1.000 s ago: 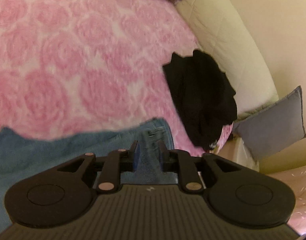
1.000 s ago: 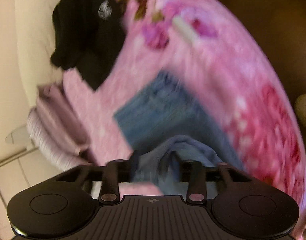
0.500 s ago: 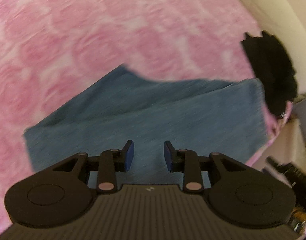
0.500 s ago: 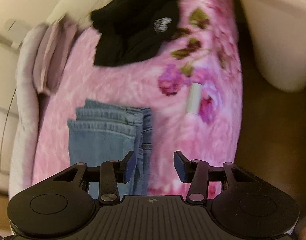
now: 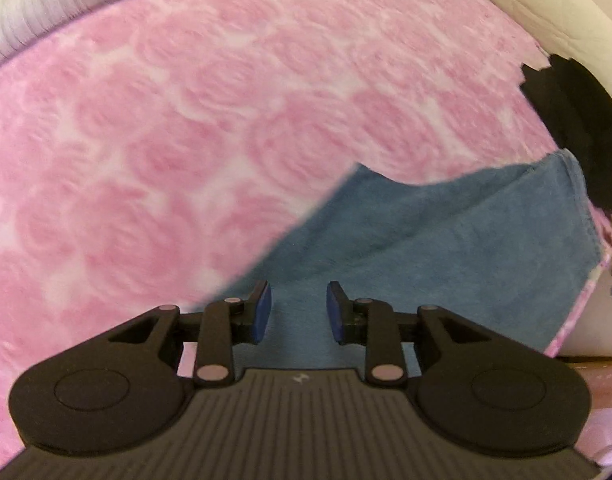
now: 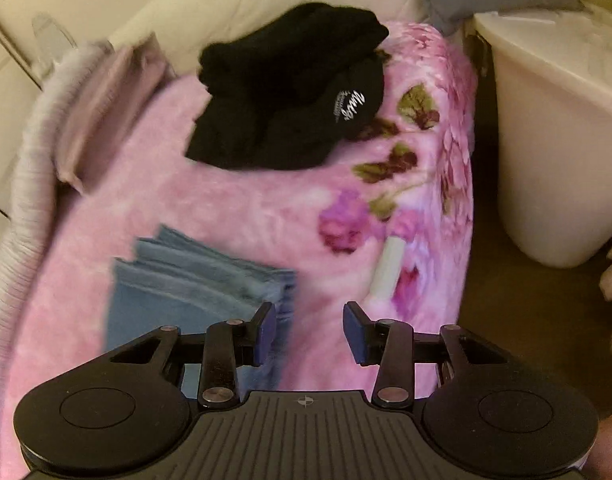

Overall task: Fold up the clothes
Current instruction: 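Open both grippers, release the folded jeans and withdraw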

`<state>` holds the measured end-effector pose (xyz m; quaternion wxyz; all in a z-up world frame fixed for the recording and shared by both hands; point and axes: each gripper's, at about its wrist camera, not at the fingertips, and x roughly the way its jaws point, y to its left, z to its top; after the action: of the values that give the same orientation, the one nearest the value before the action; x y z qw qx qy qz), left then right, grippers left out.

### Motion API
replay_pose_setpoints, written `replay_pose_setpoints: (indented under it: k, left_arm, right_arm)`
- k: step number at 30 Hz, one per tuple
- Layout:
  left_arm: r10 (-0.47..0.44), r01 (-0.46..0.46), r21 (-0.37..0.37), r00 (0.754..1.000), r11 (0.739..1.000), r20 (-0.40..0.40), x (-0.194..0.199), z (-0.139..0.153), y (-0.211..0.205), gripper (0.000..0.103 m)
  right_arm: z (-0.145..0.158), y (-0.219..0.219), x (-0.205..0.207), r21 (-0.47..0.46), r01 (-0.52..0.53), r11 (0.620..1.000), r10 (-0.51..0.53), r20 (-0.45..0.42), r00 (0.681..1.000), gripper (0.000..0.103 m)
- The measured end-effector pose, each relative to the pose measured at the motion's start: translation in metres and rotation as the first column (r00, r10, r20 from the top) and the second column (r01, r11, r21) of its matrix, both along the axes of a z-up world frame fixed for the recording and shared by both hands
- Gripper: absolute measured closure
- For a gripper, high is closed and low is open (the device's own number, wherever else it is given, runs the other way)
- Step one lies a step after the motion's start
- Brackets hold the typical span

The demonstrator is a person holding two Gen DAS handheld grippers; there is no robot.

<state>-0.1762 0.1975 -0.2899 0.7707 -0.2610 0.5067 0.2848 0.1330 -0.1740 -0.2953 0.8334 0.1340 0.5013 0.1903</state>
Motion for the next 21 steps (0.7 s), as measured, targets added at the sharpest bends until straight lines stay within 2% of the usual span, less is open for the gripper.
replay_pose_setpoints:
  k: [4, 8, 10, 12, 15, 18, 21]
  left_arm:
    - [-0.036, 0.037, -0.022, 0.999, 0.999, 0.036, -0.031, 0.007, 0.018, 0.079]
    - [-0.193, 0.196, -0.042, 0.979, 0.980, 0.069, -0.050, -0.006, 0.018, 0.088]
    - [-0.290, 0.295, -0.057, 0.953, 0.954, 0.088, -0.057, -0.019, 0.015, 0.097]
    - [-0.378, 0.383, -0.066, 0.922, 0.921, 0.082, -0.062, -0.029, 0.013, 0.099]
    - [-0.503, 0.507, -0.038, 0.861, 0.861, 0.073, -0.067, -0.033, 0.008, 0.099]
    - [-0.577, 0.580, -0.017, 0.812, 0.814, 0.083, -0.065, -0.033, 0.008, 0.099]
    - [-0.629, 0.632, -0.001, 0.772, 0.775, 0.090, -0.057, -0.036, 0.008, 0.099]
  right_arm:
    - [0.009, 0.007, -0.059, -0.016, -0.052, 0.999, 0.051, -0.040, 0.998, 0.061]
    - [0.012, 0.037, -0.154, -0.062, -0.089, 0.994, 0.084, -0.093, 0.992, 0.061]
    - [0.010, 0.056, -0.203, -0.100, -0.110, 0.989, 0.099, -0.110, 0.989, 0.061]
    - [0.007, 0.077, -0.252, -0.163, -0.120, 0.979, 0.102, -0.114, 0.988, 0.062]
    - [0.003, 0.101, -0.309, -0.219, -0.099, 0.971, 0.073, -0.123, 0.990, 0.068]
    - [0.009, 0.118, -0.342, -0.238, -0.083, 0.968, 0.061, -0.099, 0.993, 0.073]
    - [0.016, 0.137, -0.363, -0.230, -0.092, 0.969, 0.091, -0.016, 0.996, 0.073]
